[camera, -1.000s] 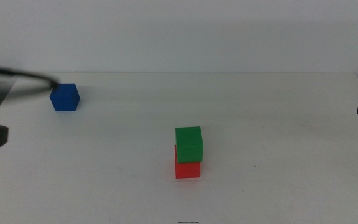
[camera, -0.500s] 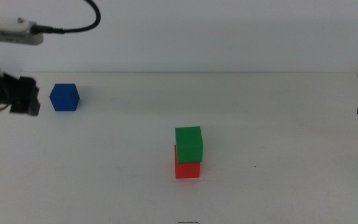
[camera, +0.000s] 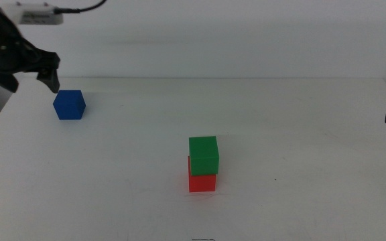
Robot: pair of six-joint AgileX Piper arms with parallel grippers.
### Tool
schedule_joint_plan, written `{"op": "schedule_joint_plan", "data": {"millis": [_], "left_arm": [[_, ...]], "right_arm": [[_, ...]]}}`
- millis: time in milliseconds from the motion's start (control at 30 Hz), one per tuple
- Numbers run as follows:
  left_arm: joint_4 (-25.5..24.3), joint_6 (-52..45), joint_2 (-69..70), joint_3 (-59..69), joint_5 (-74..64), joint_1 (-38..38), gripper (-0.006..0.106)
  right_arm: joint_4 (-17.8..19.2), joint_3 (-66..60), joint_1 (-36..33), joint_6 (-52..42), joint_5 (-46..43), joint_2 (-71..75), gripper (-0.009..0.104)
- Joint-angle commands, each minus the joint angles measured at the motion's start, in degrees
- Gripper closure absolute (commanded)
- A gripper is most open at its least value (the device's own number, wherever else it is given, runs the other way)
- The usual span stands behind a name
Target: Stack red cubes first, then green, then blue cubes in a specific spot.
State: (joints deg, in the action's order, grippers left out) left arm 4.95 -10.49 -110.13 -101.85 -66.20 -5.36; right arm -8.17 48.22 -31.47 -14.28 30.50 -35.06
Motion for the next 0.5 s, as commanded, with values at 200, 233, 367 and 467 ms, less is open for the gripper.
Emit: {"op": "schedule_joint_plan", "data": {"millis": [200,233,367,467], "left_arm": [[-1.2,-3.1,-13.9,-20.1,-4.0,0.0,0.007],[-1.2,-3.6,-15.2,-21.9,-4.1,0.0,0.007],[-0.6,-4.5,-19.9,-26.9,-4.2,0.1,0.007],[0.2,-4.7,-22.0,-28.9,-3.9,0.1,0.007]], "right_arm": [[-0.1,1.3,0.4,-0.6,-4.5,-0.2,0.013],[-0.1,1.3,0.4,-0.6,-4.5,-0.2,0.013],[-0.1,1.3,0.4,-0.6,-4.5,-0.2,0.013],[-0.1,1.3,0.4,-0.6,-4.5,-0.2,0.013]]}}
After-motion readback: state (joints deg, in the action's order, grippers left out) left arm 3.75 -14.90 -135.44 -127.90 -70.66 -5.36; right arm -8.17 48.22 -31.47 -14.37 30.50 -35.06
